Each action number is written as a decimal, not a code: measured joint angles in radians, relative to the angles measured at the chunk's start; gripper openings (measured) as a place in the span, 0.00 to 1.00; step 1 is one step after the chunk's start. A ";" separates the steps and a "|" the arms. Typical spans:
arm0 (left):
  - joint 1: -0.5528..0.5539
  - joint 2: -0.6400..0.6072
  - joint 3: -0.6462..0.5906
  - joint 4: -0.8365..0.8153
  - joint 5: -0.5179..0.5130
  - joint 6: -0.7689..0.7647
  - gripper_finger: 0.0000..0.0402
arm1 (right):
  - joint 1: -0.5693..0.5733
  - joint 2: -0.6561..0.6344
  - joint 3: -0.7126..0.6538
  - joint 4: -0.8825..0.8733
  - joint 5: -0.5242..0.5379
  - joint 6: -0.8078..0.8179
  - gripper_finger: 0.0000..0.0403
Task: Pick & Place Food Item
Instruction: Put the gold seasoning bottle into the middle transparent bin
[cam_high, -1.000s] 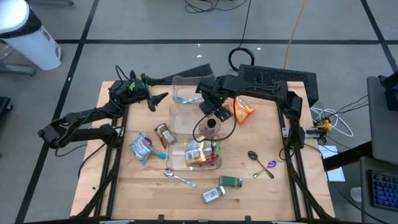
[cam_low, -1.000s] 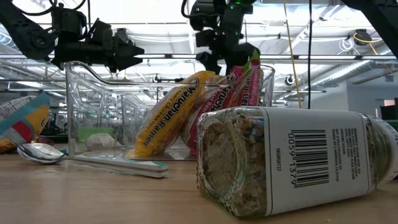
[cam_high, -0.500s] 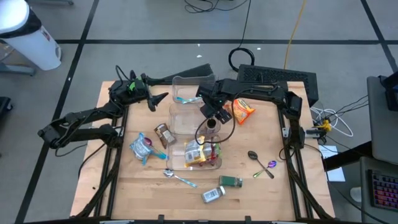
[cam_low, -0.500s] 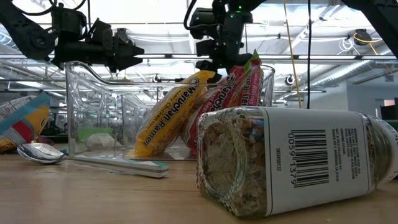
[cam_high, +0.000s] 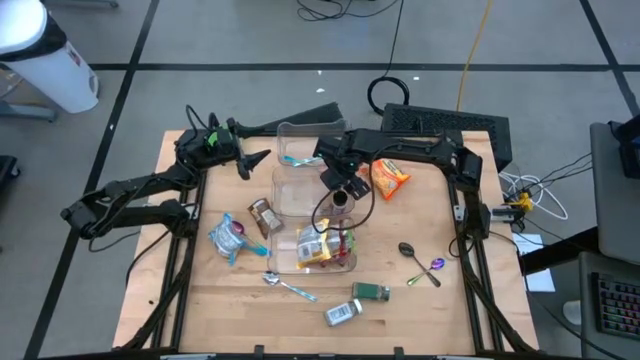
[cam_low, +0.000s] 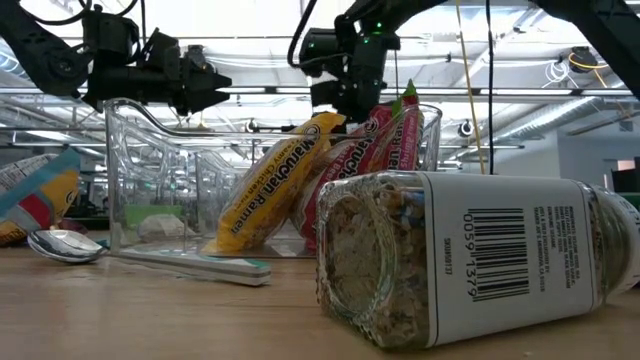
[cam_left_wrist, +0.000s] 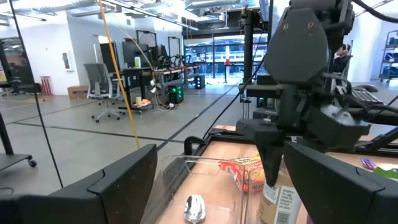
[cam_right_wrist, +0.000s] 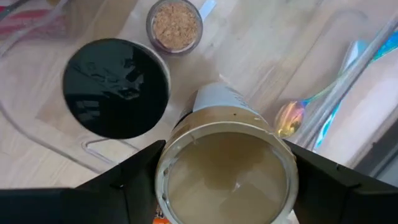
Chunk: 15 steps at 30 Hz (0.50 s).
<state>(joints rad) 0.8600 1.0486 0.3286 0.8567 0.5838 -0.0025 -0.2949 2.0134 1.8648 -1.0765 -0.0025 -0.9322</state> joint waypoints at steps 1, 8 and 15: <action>0.000 0.000 0.000 0.000 0.000 0.000 0.89 | 0.000 0.010 0.005 -0.003 0.000 -0.002 0.66; 0.000 0.000 0.000 0.000 0.001 0.000 0.89 | -0.006 0.027 0.007 -0.012 0.000 -0.009 0.66; 0.000 0.000 0.000 -0.001 0.002 0.005 0.89 | -0.005 0.039 0.007 -0.012 -0.003 -0.007 0.66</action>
<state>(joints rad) 0.8600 1.0489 0.3286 0.8562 0.5858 0.0021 -0.3004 2.0526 1.8721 -1.0888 -0.0052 -0.9393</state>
